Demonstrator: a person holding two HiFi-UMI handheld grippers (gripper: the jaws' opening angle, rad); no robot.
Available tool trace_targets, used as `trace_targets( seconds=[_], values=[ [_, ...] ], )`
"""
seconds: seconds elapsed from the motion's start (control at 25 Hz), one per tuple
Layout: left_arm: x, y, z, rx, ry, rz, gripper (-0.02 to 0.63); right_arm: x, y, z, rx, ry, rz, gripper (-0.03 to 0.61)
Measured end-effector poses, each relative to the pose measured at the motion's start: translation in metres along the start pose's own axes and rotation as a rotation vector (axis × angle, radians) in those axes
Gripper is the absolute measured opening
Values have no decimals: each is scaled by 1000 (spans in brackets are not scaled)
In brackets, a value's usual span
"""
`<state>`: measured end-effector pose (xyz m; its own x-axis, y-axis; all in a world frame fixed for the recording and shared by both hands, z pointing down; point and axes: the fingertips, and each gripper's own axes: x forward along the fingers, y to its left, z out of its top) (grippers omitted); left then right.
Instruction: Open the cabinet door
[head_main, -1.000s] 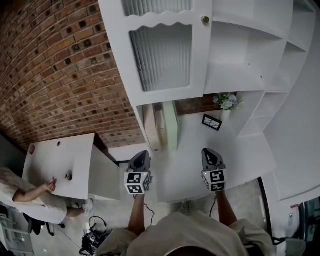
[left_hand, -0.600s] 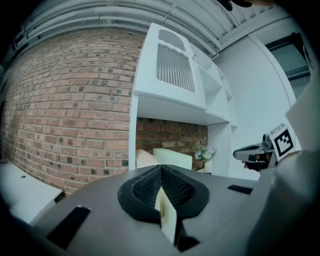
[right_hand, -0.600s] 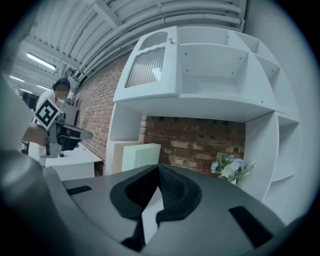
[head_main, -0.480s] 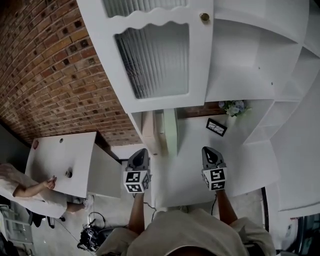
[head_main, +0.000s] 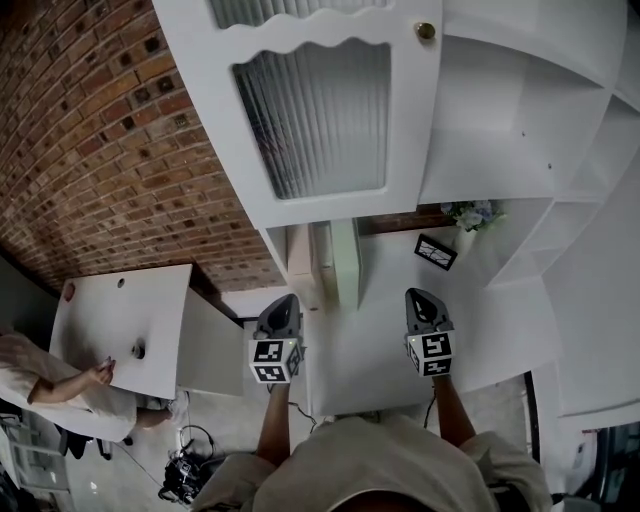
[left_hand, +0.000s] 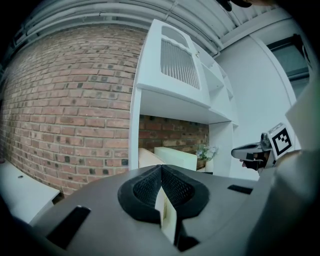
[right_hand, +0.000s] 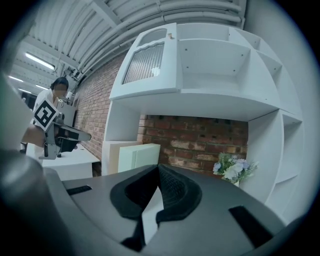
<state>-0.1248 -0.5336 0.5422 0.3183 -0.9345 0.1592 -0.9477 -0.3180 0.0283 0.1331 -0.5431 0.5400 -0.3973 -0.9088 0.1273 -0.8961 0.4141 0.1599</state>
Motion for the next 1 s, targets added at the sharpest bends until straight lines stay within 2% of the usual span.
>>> trace_targets(
  seconds=[0.24,0.52,1.0],
  values=[
    [-2,7,3,0,-7,-21,28,3,-1,20,14,-29,-31,14],
    [-5,18,5,-2,-14,-34,27,8,-3,71,-23,-116,-50,14],
    [-13,18,7,-13,-32,-64,28,0,-4,171,-113,-285,-9,186]
  ],
)
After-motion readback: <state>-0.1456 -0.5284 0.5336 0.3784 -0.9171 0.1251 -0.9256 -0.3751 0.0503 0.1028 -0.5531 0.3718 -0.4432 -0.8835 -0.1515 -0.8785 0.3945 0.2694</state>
